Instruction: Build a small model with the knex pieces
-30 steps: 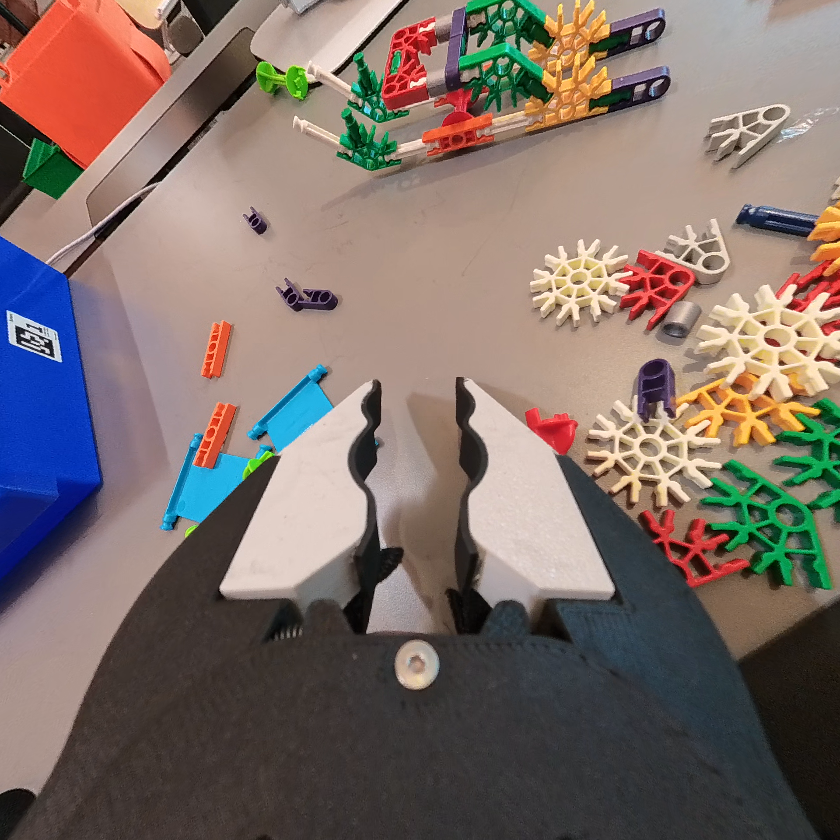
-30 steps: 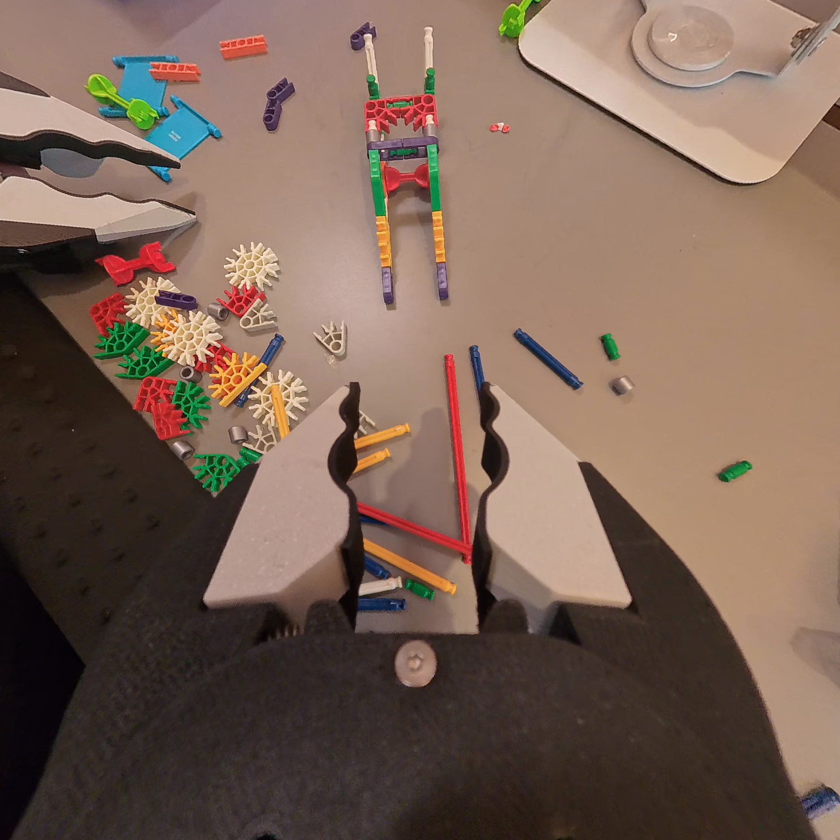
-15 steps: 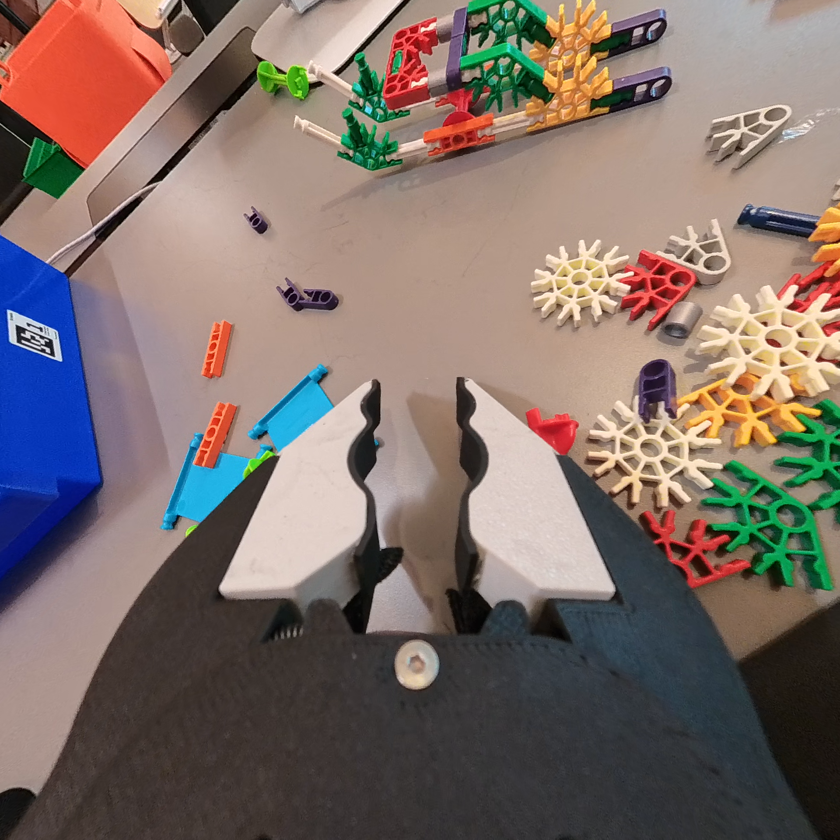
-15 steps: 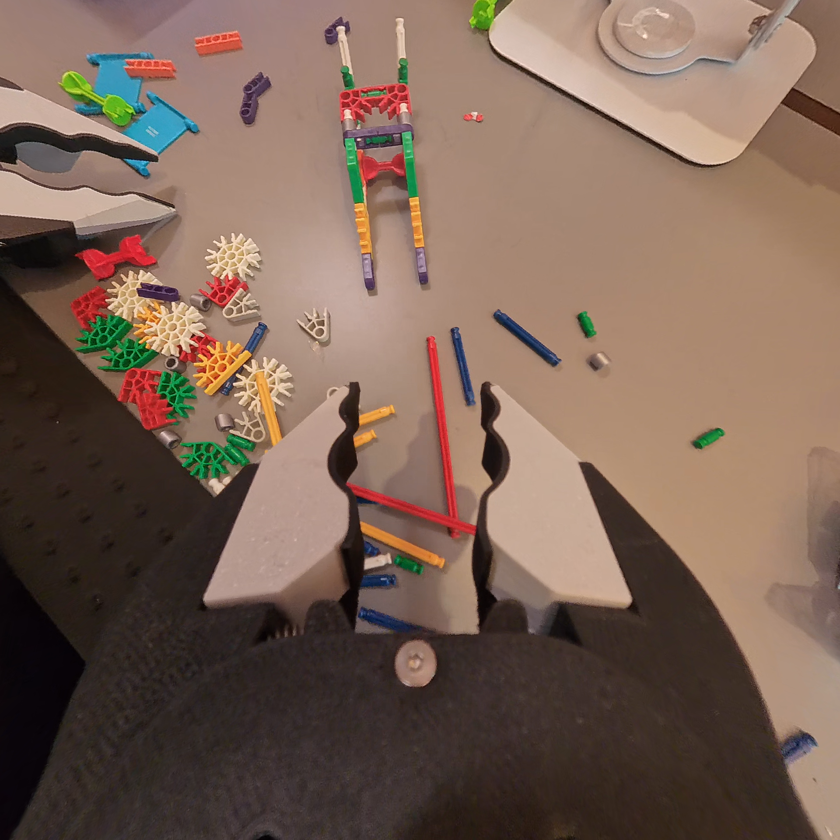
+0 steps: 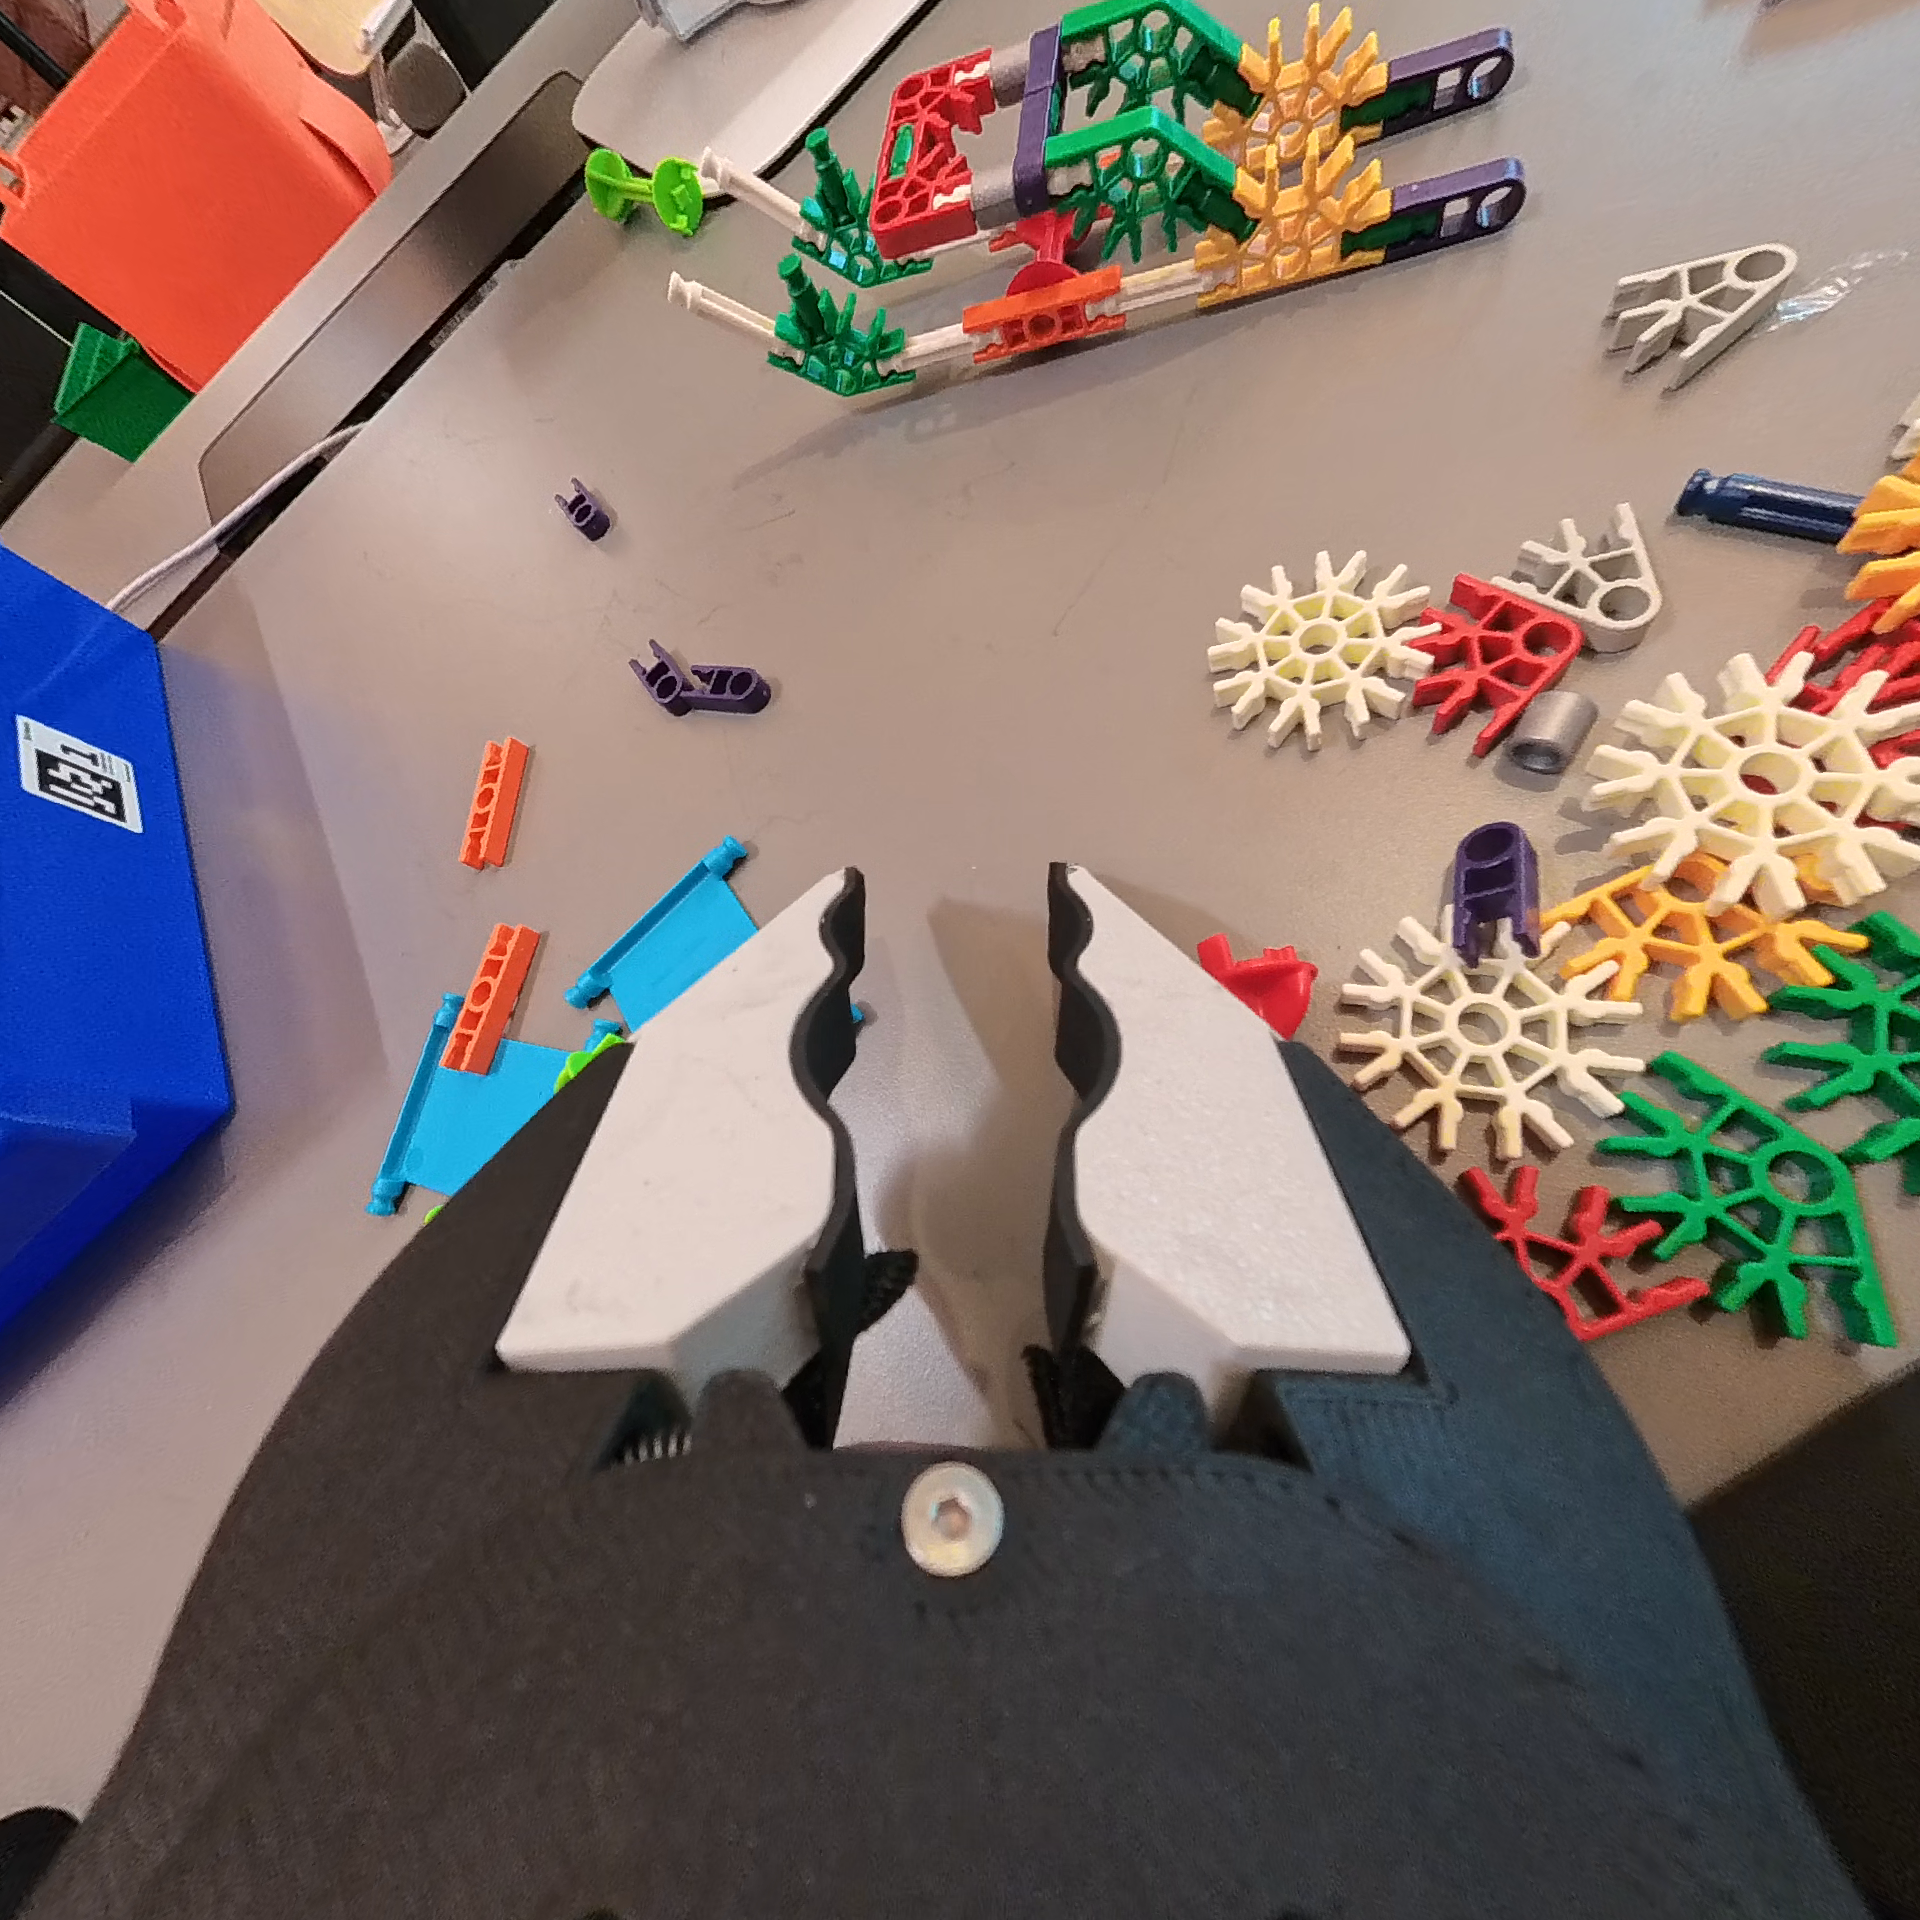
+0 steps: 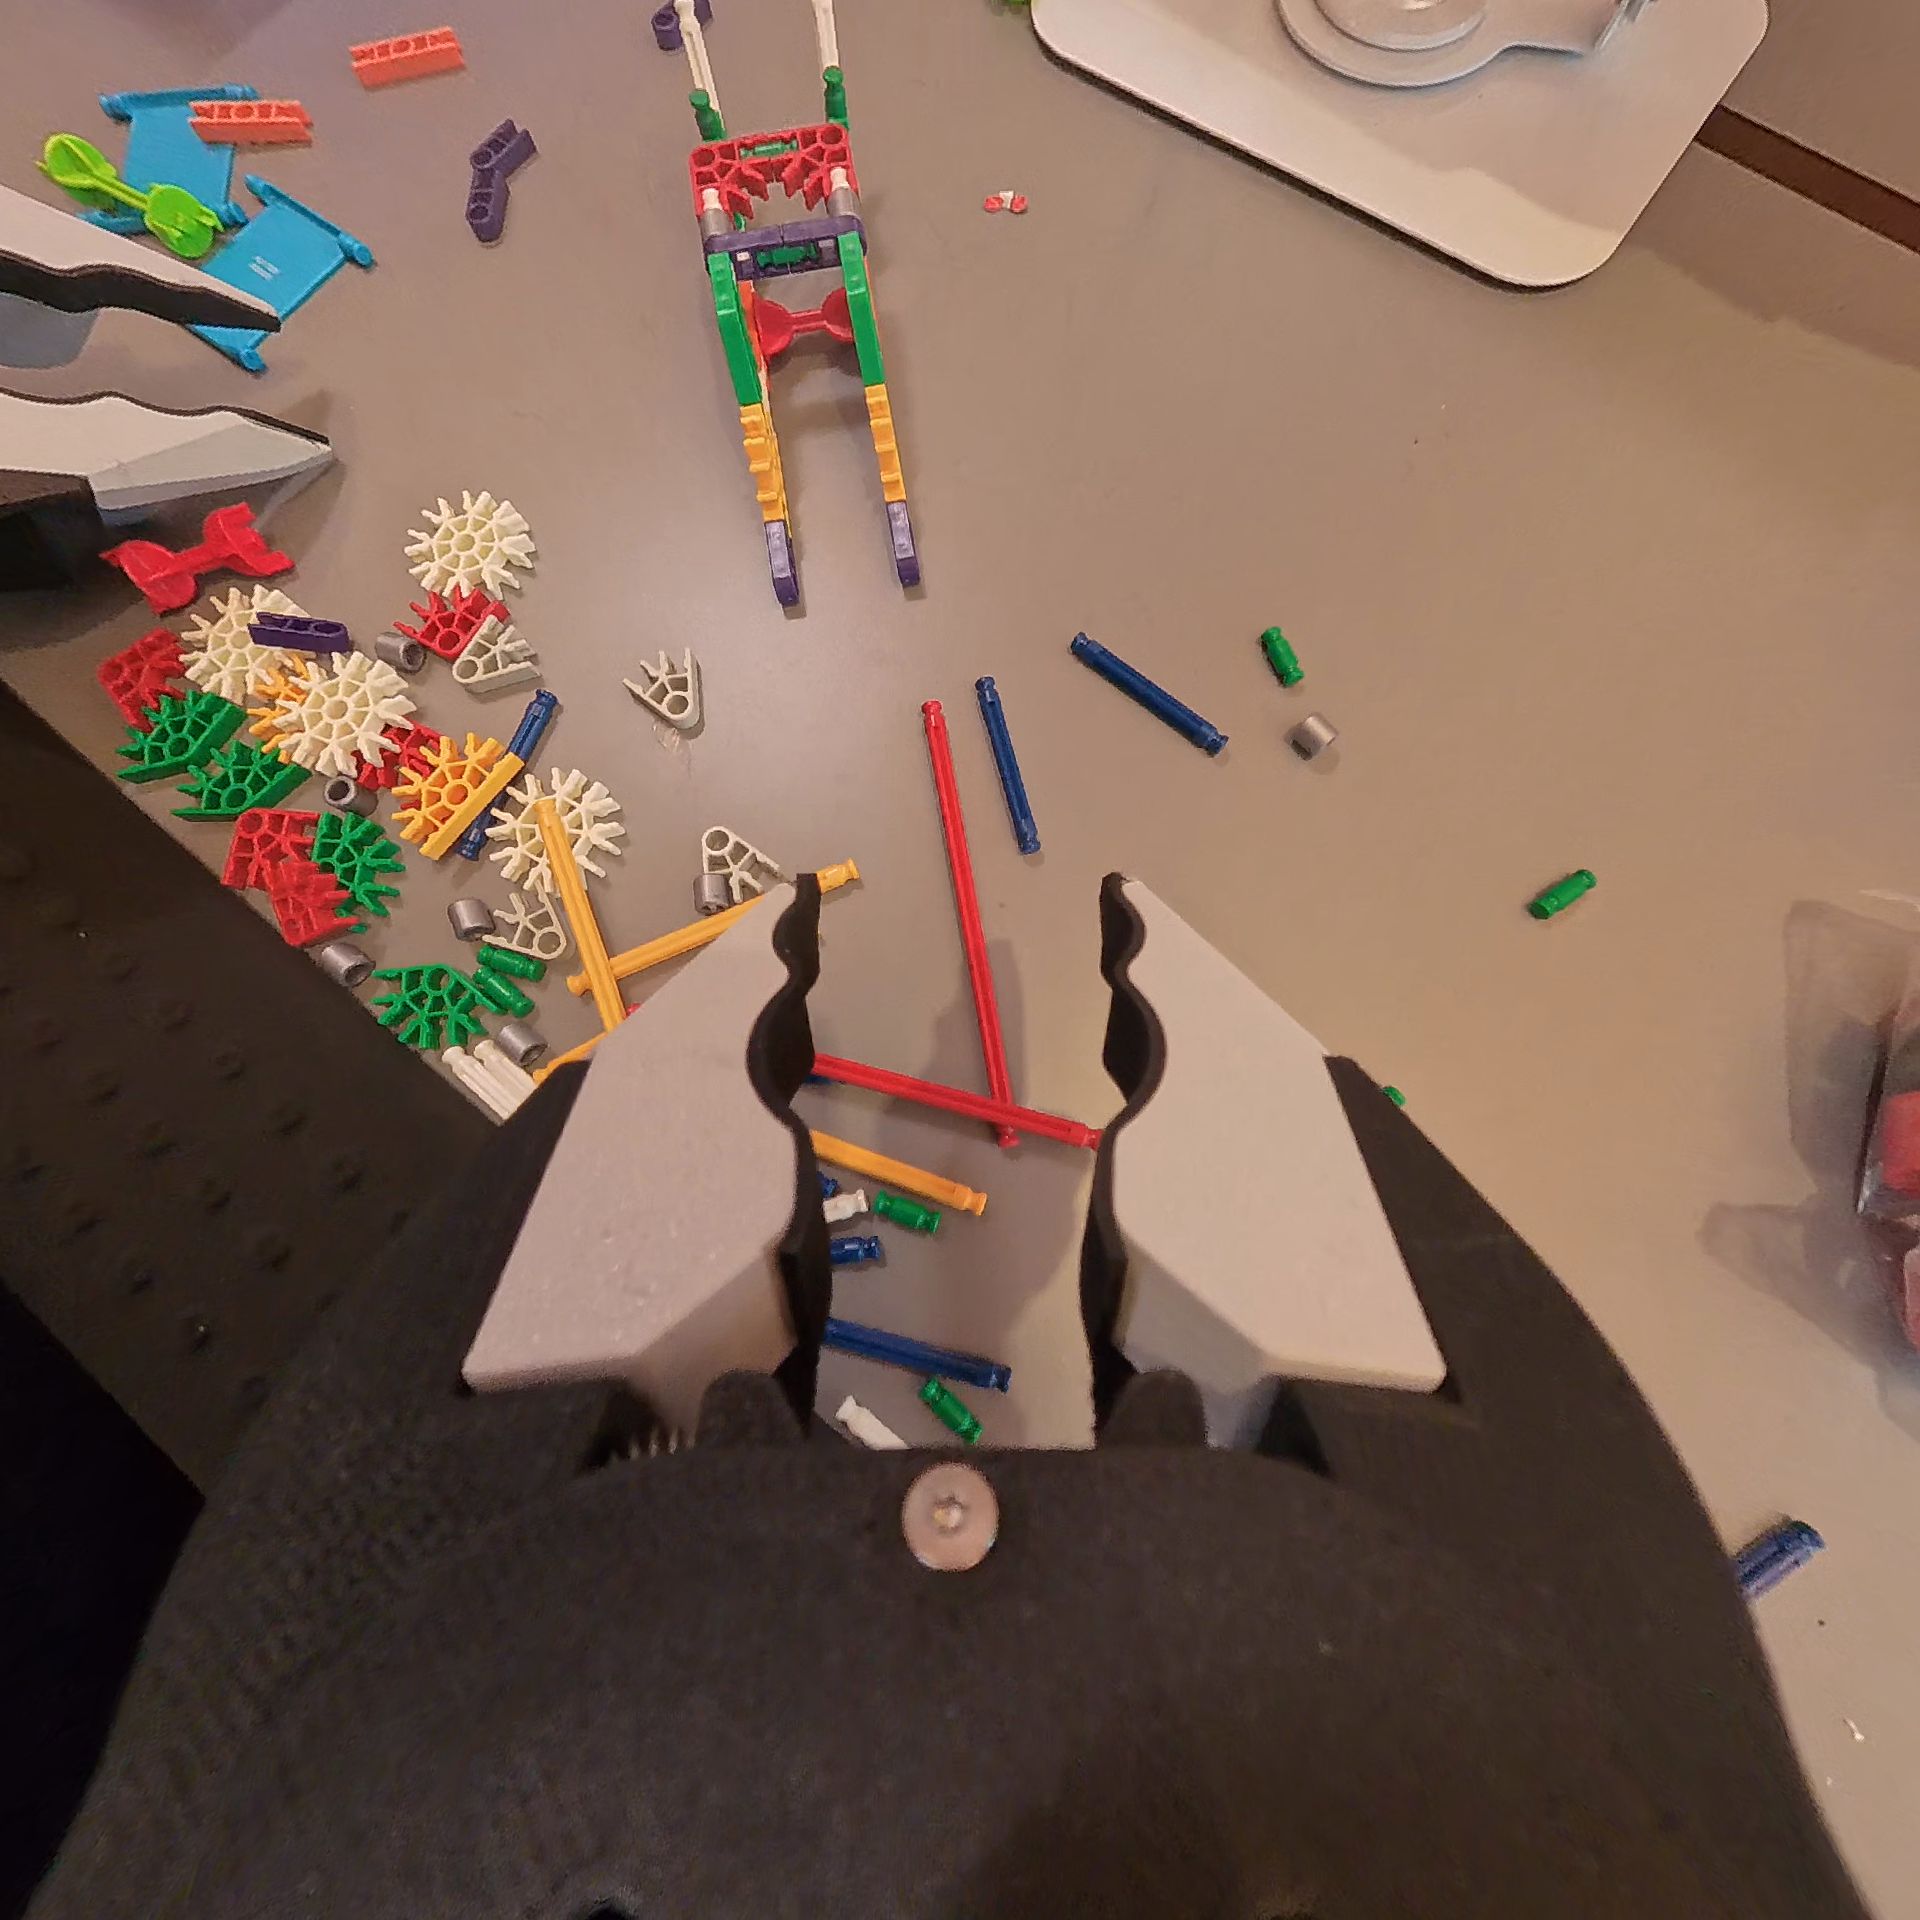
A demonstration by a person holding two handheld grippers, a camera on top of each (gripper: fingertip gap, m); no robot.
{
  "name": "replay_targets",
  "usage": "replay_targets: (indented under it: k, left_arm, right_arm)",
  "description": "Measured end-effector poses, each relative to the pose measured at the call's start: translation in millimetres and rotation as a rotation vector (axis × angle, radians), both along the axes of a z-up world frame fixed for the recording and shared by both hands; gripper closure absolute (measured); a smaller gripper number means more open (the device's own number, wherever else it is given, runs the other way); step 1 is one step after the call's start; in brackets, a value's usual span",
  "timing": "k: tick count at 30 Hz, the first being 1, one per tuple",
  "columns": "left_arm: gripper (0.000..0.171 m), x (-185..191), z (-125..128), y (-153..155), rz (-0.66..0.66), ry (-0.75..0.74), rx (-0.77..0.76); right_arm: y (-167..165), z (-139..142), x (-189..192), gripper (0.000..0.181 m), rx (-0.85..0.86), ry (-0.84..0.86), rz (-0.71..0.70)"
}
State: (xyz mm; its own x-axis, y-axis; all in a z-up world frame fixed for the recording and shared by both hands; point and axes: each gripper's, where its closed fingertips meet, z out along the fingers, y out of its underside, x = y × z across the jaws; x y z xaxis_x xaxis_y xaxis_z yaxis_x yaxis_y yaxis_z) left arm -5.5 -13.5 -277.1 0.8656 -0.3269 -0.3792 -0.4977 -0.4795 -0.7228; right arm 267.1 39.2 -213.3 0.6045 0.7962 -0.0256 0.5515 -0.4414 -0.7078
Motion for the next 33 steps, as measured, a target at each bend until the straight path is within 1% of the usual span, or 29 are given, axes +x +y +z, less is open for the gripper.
replay_targets:
  k: [2,5,6,7,10,12,14,16,19,22,24,26,27,29,31,32,33]
  left_arm:
    - [0.137,-0.4,0.1,0.1,0.003,-0.003,0.0]
    - [0.134,-1.3,1.5,0.2,0.006,-0.023,0.0]
    - [0.134,-1.9,2.5,0.3,0.008,-0.037,0.0]
    - [0.134,-2.4,3.5,0.6,0.011,-0.055,0.0]
    - [0.135,-1.7,12.6,3.7,0.004,-0.107,0.009]
    - [0.136,10.8,12.3,2.2,-0.069,-0.138,-0.054]
    - [0.139,28.2,18.6,-3.0,-0.186,-0.173,-0.086]
    - [0.138,44.8,16.0,-17.3,-0.314,-0.194,-0.185]
    - [0.135,57.5,15.1,-37.9,-0.445,-0.205,-0.274]
    - [0.128,68.7,17.8,-47.3,-0.5,-0.221,-0.318]
    - [0.126,69.6,16.0,-46.6,-0.515,-0.182,-0.324]
    - [0.126,73.4,15.4,-44.6,-0.523,-0.201,-0.337]
    - [0.129,75.4,17.9,-38.5,-0.512,-0.209,-0.317]
    - [0.14,82.5,20.8,-29.0,-0.524,-0.205,-0.307]
    - [0.151,87.5,18.4,-15.7,-0.536,-0.163,-0.304]
    - [0.155,92.8,15.4,-13.0,-0.571,-0.159,-0.321]
    - [0.155,96.4,9.6,-11.7,-0.596,-0.153,-0.364]
  right_arm:
    - [0.5,-0.1,1.8,0.132,0.0,-0.008,0.003]
    - [1.3,-0.3,4.7,0.144,-0.003,-0.019,0.009]
    - [0.3,-0.2,4.7,0.154,-0.009,-0.014,0.017]
    - [-0.7,-0.3,4.0,0.16,-0.017,-0.009,0.024]
    - [-7.8,-5.3,-1.8,0.172,-0.05,-0.012,0.069]
    - [-15.8,-13.7,-7.6,0.168,-0.086,-0.035,0.108]
    - [-26.9,-19.4,-17.9,0.165,-0.111,-0.043,0.163]
    - [-36.6,-22.7,-29.5,0.164,-0.122,-0.042,0.205]
    - [-54.4,-25.8,-55.8,0.162,-0.152,-0.004,0.284]
    - [-69.5,-32.6,-79.2,0.153,-0.158,-0.016,0.362]
    - [-76.6,-36.1,-95.1,0.151,-0.163,-0.018,0.391]
    - [-82.5,-39.0,-113.9,0.147,-0.174,-0.002,0.413]
    - [-84.3,-42.2,-120.5,0.145,-0.178,-0.012,0.422]
    - [-83.2,-46.4,-127.1,0.146,-0.159,-0.042,0.43]
    - [-79.7,-43.5,-127.7,0.147,-0.149,-0.033,0.413]
    - [-77.0,-41.4,-125.6,0.147,-0.15,-0.017,0.395]
    - [-74.2,-40.3,-121.7,0.148,-0.154,-0.006,0.377]
